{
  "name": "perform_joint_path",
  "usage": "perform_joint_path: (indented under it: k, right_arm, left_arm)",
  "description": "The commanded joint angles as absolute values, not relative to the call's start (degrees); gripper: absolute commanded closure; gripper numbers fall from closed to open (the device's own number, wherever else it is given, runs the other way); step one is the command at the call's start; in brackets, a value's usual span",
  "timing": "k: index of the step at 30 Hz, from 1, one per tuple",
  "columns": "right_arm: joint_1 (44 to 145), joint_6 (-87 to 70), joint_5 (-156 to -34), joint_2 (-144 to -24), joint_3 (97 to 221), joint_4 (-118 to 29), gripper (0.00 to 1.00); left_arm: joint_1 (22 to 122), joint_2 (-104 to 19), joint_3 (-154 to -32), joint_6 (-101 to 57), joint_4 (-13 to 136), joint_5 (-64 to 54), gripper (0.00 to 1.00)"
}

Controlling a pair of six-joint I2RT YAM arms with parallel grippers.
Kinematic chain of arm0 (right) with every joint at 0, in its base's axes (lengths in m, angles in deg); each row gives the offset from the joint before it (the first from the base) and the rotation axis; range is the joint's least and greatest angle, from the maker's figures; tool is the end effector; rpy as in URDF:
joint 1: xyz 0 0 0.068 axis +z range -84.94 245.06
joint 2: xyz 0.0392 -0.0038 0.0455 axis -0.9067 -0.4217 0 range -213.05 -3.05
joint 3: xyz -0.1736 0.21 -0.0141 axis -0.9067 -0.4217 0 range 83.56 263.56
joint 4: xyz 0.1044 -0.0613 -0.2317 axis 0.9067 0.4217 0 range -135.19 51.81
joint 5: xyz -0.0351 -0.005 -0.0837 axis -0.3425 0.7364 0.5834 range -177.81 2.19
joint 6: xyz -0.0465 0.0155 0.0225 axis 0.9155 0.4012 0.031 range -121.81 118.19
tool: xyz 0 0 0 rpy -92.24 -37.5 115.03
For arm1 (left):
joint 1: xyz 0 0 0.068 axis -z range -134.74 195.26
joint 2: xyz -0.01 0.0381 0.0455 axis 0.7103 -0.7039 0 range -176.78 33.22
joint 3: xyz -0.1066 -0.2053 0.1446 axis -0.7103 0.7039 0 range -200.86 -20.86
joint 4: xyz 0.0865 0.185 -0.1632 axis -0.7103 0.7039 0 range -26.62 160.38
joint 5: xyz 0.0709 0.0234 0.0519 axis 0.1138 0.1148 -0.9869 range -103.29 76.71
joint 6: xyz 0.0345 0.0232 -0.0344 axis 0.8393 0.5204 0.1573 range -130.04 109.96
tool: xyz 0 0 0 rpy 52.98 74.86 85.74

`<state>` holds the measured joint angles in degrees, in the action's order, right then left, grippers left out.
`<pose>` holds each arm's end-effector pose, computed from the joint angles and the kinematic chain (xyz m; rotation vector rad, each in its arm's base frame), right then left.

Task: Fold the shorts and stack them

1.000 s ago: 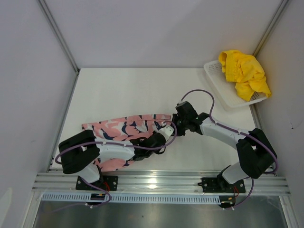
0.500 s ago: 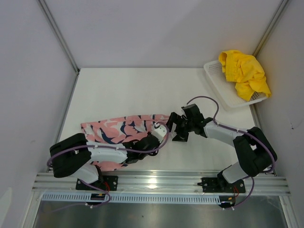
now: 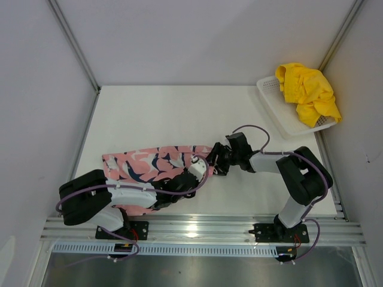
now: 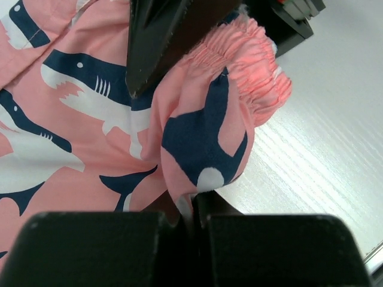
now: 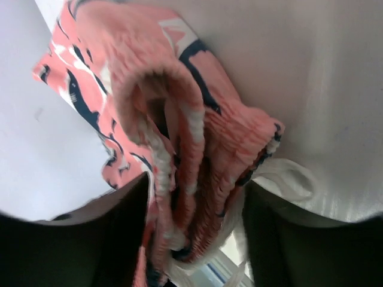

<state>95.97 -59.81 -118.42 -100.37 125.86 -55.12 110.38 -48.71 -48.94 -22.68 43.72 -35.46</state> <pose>0.2627 0.1785 0.1350 0.3288 2.6436 1.2834 0.1234 -0.2342 0.1522 0.7437 2.0089 -0.3835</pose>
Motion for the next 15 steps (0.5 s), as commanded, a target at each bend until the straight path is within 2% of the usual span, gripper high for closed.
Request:
perform_joint_path:
  k: [1,2,3,5,6,8,9,11,12,15]
  right_arm:
    - [95.73,-61.75,-117.7,-101.31,126.01,-60.91,0.41]
    - [95.56,-61.93,-117.69,-101.58,126.01,-61.36,0.47]
    - [95.56,-62.19,-117.69,-102.01,126.1,-61.71,0.61]
    - [95.47,-62.19,-117.26,-102.46,126.71,-61.45,0.81]
    - [95.21,-61.32,-116.91,-102.55,127.15,-61.01,0.98]
    - [95.03,-58.61,-114.98,-102.63,128.9,-56.37,1.0]
    - [94.77,-57.29,-114.45,-102.55,130.39,-54.78,1.0]
    - [93.28,-52.89,-113.74,-101.76,131.28,-51.44,1.0]
    - [92.57,-51.14,-113.83,-101.58,131.63,-50.21,1.0]
    - [89.94,-42.88,-113.92,-101.4,134.17,-42.85,1.0]
  left_arm:
    - [110.65,-46.5,-48.19,-24.19,39.92,-34.47,1.0]
    - [110.56,-46.41,-48.11,-24.1,39.91,-34.38,1.0]
    - [110.56,-46.5,-47.85,-24.1,39.48,-34.21,1.0]
    - [110.65,-46.06,-47.58,-24.1,38.95,-33.07,1.0]
    - [110.65,-45.71,-46.8,-24.1,37.12,-32.28,0.96]
    - [110.74,-43.87,-44.95,-24.01,35.09,-29.39,0.87]
    - [110.56,-43.08,-44.51,-24.18,34.56,-28.24,0.74]
    - [110.3,-40.44,-43.8,-24.36,33.85,-24.57,0.58]
    - [109.43,-39.39,-43.71,-24.45,34.11,-23.15,0.46]
    - [103.9,-34.47,-43.45,-27.43,35.69,-16.12,0.34]
